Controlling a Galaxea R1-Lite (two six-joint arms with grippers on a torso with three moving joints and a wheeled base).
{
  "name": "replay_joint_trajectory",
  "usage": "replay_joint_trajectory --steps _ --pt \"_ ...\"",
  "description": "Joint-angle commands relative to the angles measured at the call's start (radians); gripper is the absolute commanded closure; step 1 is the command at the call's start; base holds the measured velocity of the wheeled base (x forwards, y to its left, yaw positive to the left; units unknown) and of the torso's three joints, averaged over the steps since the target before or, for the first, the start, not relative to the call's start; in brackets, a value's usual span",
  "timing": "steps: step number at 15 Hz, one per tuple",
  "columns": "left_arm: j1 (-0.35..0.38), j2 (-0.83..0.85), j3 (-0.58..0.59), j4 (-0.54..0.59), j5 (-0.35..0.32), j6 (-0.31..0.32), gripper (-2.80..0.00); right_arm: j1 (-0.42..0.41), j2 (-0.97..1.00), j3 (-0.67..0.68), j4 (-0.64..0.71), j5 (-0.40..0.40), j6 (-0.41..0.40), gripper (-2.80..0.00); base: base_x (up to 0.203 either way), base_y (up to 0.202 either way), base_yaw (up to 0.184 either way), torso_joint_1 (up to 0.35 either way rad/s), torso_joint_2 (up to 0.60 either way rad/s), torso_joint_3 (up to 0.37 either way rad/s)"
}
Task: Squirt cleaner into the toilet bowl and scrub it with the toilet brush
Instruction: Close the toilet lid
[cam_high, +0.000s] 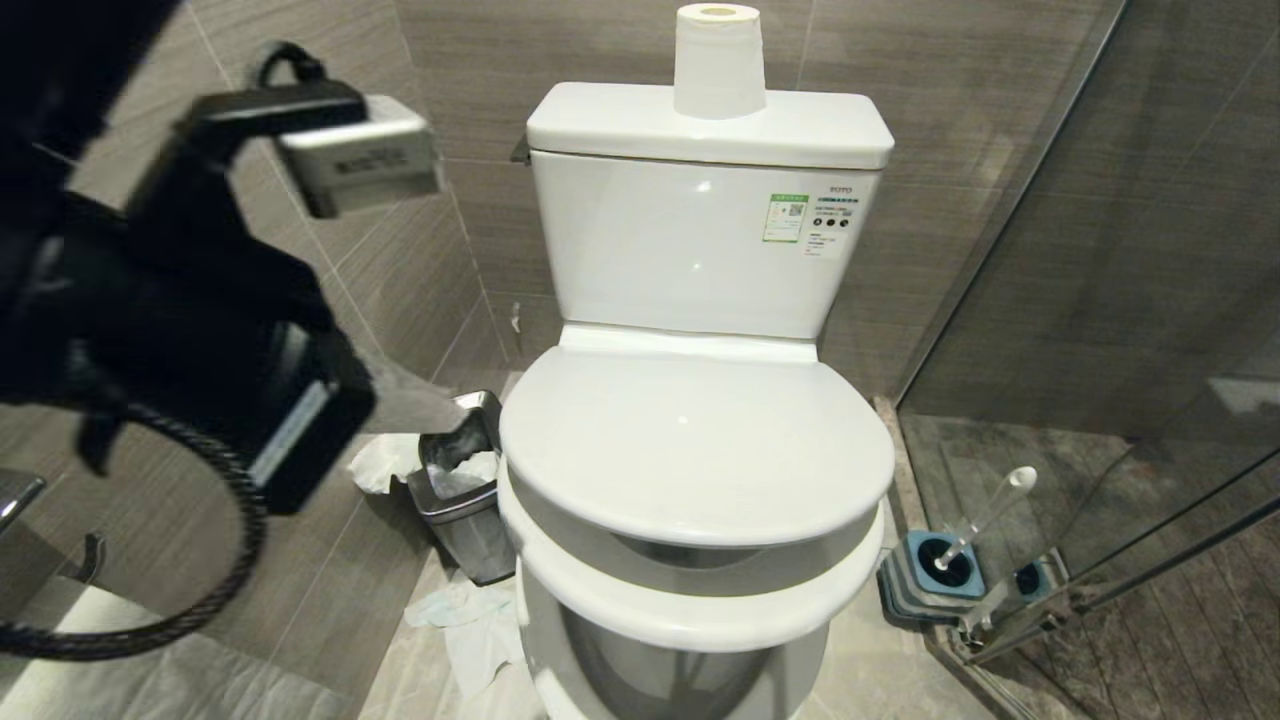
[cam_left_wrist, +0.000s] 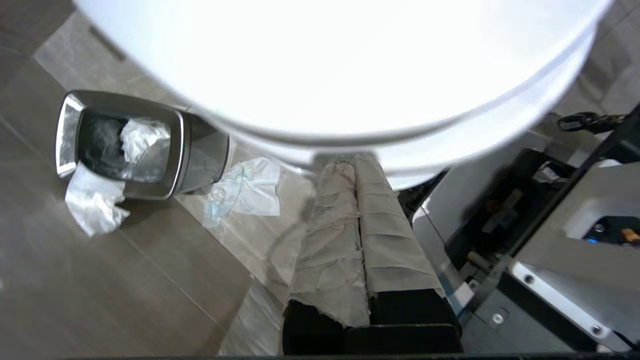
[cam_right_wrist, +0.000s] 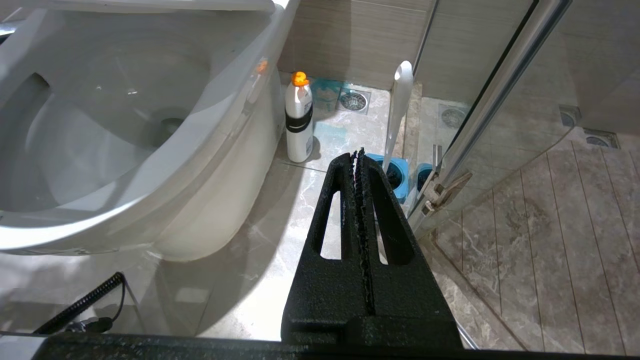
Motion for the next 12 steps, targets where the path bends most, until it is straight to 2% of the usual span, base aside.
replay_joint_trajectory --steps 1,5,10,12 --pt "-0.045 0.148 -0.002 -0.033 0.014 0.010 0.00 0.000 0.000 0.000 -0.001 0.001 -0.001 0.00 0.000 0.000 0.000 0.000 0.00 0.000" --pt "-0.073 0.258 -0.007 -0.155 0.041 0.012 0.00 0.000 0.000 0.001 -0.001 0.001 -0.001 0.00 0.000 0.000 0.000 0.000 0.00 0.000" --pt "-0.094 0.323 0.000 -0.160 0.054 0.015 0.00 0.000 0.000 0.000 -0.001 0.001 -0.001 0.00 0.000 0.000 0.000 0.000 0.00 0.000" --pt "-0.108 0.328 0.040 -0.158 0.053 0.015 0.00 0.000 0.000 0.000 -0.001 0.001 -0.001 0.00 0.000 0.000 0.000 0.000 0.00 0.000"
